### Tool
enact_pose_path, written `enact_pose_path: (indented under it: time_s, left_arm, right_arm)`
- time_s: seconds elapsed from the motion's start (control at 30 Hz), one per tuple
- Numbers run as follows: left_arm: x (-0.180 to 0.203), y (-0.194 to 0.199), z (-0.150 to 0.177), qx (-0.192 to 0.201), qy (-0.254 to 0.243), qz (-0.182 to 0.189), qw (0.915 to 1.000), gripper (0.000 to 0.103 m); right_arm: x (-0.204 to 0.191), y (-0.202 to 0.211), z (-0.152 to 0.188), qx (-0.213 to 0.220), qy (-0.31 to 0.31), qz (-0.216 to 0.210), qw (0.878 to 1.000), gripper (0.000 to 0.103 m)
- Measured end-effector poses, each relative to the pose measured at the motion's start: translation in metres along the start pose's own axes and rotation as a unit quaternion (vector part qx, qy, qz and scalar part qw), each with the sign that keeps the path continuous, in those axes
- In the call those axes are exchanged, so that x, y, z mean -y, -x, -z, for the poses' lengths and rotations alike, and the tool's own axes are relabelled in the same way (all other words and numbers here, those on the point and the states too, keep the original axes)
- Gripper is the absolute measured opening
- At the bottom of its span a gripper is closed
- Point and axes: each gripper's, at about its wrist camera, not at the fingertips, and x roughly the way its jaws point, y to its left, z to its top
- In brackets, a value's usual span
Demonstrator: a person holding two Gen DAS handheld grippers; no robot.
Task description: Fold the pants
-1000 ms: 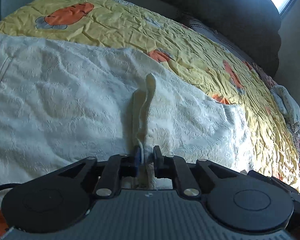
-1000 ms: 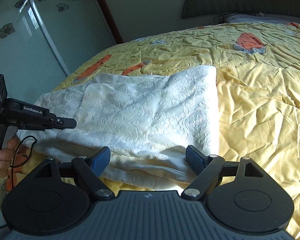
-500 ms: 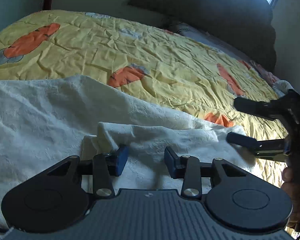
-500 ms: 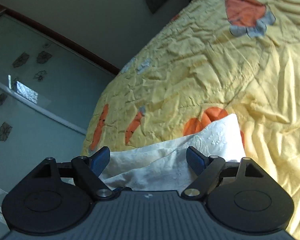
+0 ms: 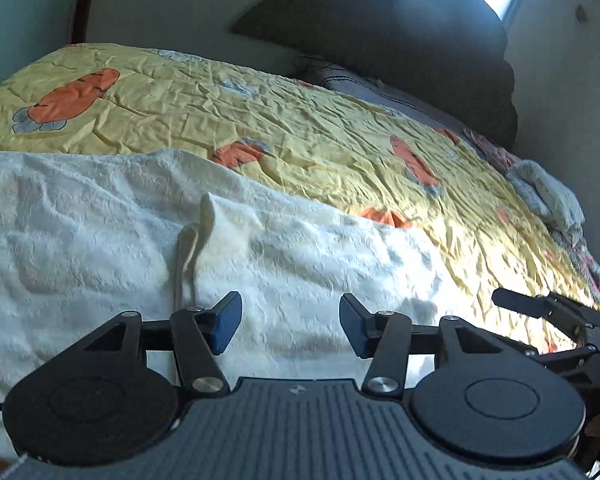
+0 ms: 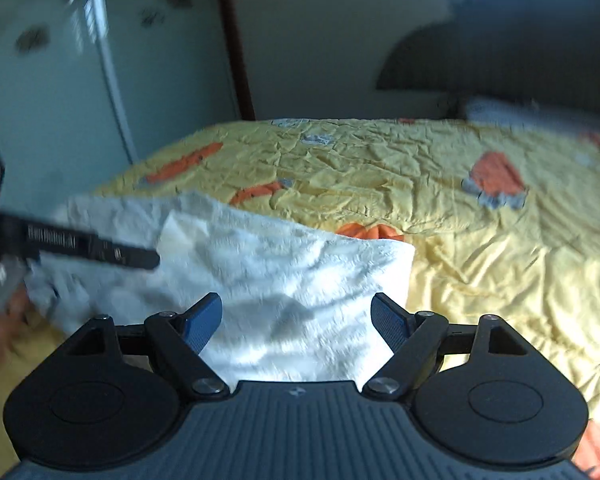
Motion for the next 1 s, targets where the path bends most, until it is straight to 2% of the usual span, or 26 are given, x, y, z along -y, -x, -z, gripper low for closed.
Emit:
enact_pose_path:
  time_s: [0.07,0.13,0.17,0.2,0.27,0.37,0.4,0.47,0.53,0.6,0.63,0.7,0.73,0.77,0.83,0.9,0.93,1.0]
  left_arm:
    - [0.008,-0.006,0.011,-0.008,-0.038,-0.016,0.9991,0.057]
    - [0.008,-0.015,0.022,-0.017,-0.055,-0.028,0.9979,0.057]
    - [0.007,-0.016,0.025,-0.012,-0.062,-0.029,0.9976,0.058]
    - [0.005,-0.017,0.028,-0.006,-0.066,-0.03,0.9973,0.058]
    - [0.002,-0.017,0.028,-0.005,-0.065,-0.029,0.9974,0.058]
    - [0.001,-0.02,0.029,0.007,-0.07,-0.031,0.9971,0.059]
    - [0.002,-0.021,0.029,0.014,-0.075,-0.033,0.9965,0.059]
    - [0.0,-0.013,0.028,0.018,-0.056,-0.028,0.9979,0.059]
    - [-0.014,0.011,0.03,0.04,-0.01,-0.015,0.9991,0.059]
    - [-0.036,0.044,0.033,0.076,0.038,-0.029,0.996,0.061]
    - [-0.05,0.061,0.035,0.092,0.064,-0.043,0.9927,0.062]
    - [-0.084,0.1,0.038,0.127,0.126,-0.08,0.9806,0.066]
    - [-0.104,0.123,0.039,0.147,0.16,-0.106,0.9704,0.067]
    - [-0.122,0.144,0.04,0.164,0.187,-0.129,0.9599,0.068]
    - [-0.16,0.196,0.043,0.209,0.241,-0.177,0.931,0.071]
    - [-0.193,0.245,0.047,0.253,0.284,-0.213,0.8997,0.081]
    - [-0.205,0.263,0.049,0.266,0.3,-0.223,0.8884,0.086]
    - [-0.228,0.293,0.054,0.285,0.336,-0.226,0.8689,0.103]
  right_arm:
    - [-0.02,-0.004,0.01,-0.03,0.066,0.003,0.997,0.052]
    - [-0.024,-0.008,0.015,-0.048,0.074,-0.007,0.996,0.046]
    - [-0.024,-0.01,0.018,-0.06,0.073,-0.019,0.995,0.038]
    - [-0.024,-0.011,0.021,-0.066,0.077,-0.025,0.995,0.036]
    - [-0.017,-0.009,0.027,-0.074,0.08,-0.042,0.993,0.036]
    - [-0.005,-0.012,0.026,-0.089,0.05,-0.062,0.993,0.037]
    - [-0.006,-0.012,0.023,-0.094,0.047,-0.061,0.993,0.037]
    - [-0.006,-0.009,0.012,-0.097,0.018,-0.051,0.994,0.039]
    - [-0.006,0.004,0.0,-0.063,-0.015,-0.061,0.996,0.039]
    - [-0.014,0.018,-0.012,-0.017,-0.028,-0.079,0.996,0.041]
    - [-0.023,0.019,-0.018,-0.004,-0.021,-0.082,0.996,0.045]
    - [-0.051,0.011,-0.031,0.011,0.018,-0.087,0.996,0.057]
    - [-0.068,0.003,-0.035,0.011,0.044,-0.092,0.995,0.065]
    - [-0.09,-0.008,-0.039,0.008,0.078,-0.099,0.992,0.067]
    - [-0.128,-0.029,-0.045,0.006,0.126,-0.117,0.985,0.067]
    - [-0.172,-0.049,-0.051,0.005,0.168,-0.148,0.975,0.067]
    - [-0.19,-0.057,-0.055,0.006,0.185,-0.164,0.969,0.067]
    - [-0.23,-0.077,-0.06,-0.001,0.221,-0.19,0.956,0.067]
